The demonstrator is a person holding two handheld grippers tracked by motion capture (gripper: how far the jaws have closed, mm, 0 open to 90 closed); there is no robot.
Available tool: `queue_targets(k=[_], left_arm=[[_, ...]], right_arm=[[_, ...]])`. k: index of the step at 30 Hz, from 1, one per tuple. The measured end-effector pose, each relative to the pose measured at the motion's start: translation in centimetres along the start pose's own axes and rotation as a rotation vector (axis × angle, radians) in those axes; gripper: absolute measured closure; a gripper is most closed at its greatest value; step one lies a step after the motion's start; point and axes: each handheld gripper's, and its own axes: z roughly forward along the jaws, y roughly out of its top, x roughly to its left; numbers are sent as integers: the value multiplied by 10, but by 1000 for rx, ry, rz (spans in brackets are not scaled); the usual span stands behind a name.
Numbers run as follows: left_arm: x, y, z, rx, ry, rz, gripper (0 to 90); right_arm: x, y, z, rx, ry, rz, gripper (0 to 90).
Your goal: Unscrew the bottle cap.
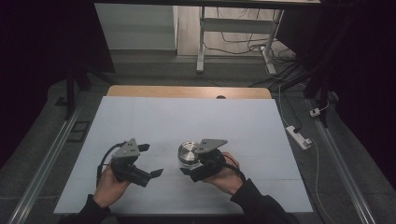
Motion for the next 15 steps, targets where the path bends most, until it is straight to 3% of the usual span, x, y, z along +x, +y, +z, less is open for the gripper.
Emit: queue_targets(k=[10,15], left_arm=[[8,24,21,2,-129,67,0],[11,37,32,31,-208,140,0]], right_arm=[[1,0,1,7,27,-14,147],[3,-1,2,15,46,-19,147]])
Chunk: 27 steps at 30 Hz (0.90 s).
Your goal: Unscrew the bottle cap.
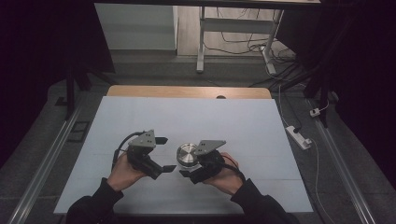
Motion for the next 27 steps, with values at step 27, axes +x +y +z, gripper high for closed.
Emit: queue_targets(k=[27], left_arm=[[11,25,30,9,-208,92,204]], right_arm=[[2,-1,2,22,58,-60,147]])
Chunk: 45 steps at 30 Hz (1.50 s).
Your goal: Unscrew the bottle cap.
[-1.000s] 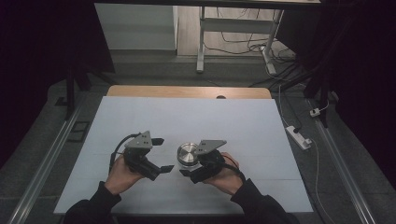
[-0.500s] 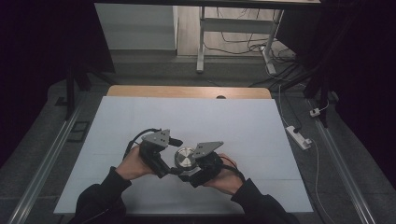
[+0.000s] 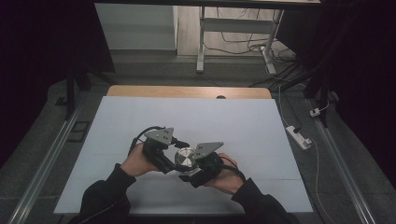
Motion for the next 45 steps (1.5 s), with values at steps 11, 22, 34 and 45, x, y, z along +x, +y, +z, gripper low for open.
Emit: queue_targets(k=[11,22,34,45], left_arm=[[-20,13,18,3,286,-184,204],[-13,17,-7,-3,185,-109,23],[-13,7,3,86,-22,65,86],[-12,8,7,72,57,-3,188]], right_arm=[[-9,-3,0,5,-131,86,147],[-8,-2,-3,-15,-82,70,147],[7,1,0,-16,79,-22,147],[4,2,0,-1,24,9,147]])
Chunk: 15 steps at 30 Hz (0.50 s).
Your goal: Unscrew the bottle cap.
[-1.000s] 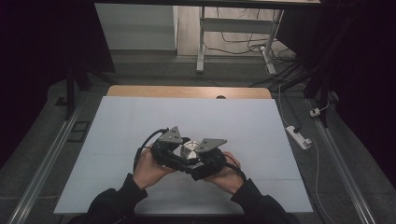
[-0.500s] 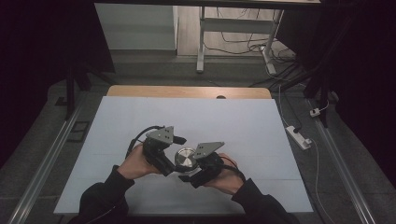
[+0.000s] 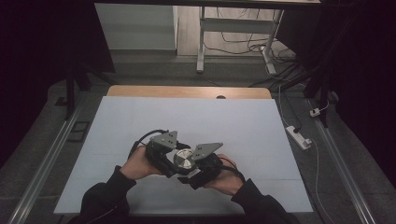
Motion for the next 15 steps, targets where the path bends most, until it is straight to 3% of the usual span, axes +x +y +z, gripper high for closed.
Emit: queue_targets(k=[10,13,15], left_arm=[[-8,9,14,17,201,-145,188],[-7,9,15,-7,212,-135,183],[-5,8,12,-35,207,-123,117]], right_arm=[[-9,-4,2,14,-126,77,147],[-10,-4,1,10,-134,99,146],[-11,-4,0,10,-137,101,147]])
